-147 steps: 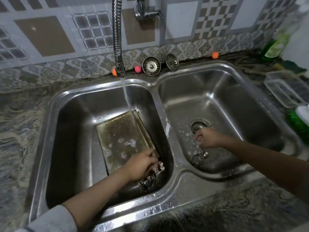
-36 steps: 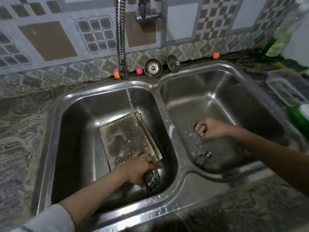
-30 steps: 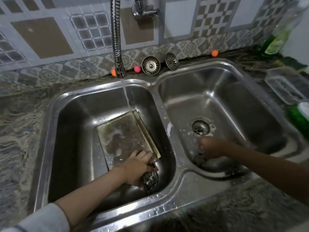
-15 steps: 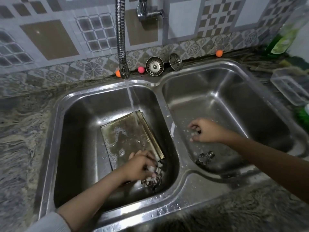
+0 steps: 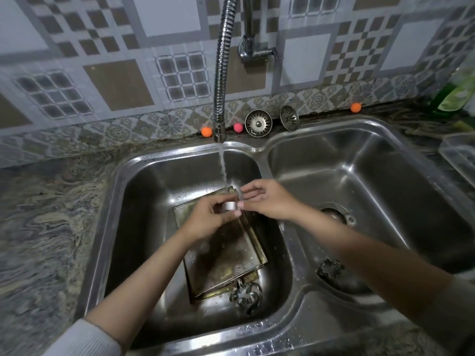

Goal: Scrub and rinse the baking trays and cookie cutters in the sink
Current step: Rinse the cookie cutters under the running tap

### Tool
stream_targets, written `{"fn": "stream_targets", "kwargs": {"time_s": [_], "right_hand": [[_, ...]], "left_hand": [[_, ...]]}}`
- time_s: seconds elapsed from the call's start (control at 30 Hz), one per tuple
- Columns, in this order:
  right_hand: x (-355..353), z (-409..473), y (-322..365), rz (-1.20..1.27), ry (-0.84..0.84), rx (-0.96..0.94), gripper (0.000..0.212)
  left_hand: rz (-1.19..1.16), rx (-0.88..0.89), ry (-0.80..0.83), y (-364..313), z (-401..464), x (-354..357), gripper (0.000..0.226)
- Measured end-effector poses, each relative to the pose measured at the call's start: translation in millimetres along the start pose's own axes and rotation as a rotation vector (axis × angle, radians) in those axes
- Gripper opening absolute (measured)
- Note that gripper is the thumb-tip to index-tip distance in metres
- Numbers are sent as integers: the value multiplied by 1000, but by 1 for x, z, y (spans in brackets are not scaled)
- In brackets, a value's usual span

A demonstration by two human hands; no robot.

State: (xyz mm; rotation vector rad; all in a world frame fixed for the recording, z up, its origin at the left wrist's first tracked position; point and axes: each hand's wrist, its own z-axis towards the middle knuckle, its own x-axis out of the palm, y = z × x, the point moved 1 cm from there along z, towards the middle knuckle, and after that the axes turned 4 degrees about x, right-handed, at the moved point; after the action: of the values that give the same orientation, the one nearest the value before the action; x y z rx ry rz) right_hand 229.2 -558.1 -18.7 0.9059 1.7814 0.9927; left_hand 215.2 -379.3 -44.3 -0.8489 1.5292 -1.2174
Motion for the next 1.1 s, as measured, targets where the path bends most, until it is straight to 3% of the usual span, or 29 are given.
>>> {"fn": "stream_targets", "kwargs": {"time_s": [0.13,0.23,0.3,0.47,0.6,0.8,0.97,1.1], "right_hand": [[5,20,7,228,-109,72,38],[7,30,14,375,-143,127,34],[7,35,16,434,-171,140,33],[5,39,13,538,-179,172,27],[4,40,11,550,-132,198,33],[14,47,20,585,-98,231,36],[19,51,31,668,-80,217,10],[20,53,33,732,-105,210,7]], "left_hand": [[-148,-54,-253,-7,11,-11,43],[-231,-60,-372,-15,21,-16,22],[-242,-30,-390,-21,27,-16,13],[-201,28,-424,-25,36,-9,28],[-163,66,-449,-27,35,-6,21],[-152,-48,-521,-24,37,-17,25],[-225,-107,-585,-27,38,-25,26],[-287,-174,-628,-26,41,-28,10]]}}
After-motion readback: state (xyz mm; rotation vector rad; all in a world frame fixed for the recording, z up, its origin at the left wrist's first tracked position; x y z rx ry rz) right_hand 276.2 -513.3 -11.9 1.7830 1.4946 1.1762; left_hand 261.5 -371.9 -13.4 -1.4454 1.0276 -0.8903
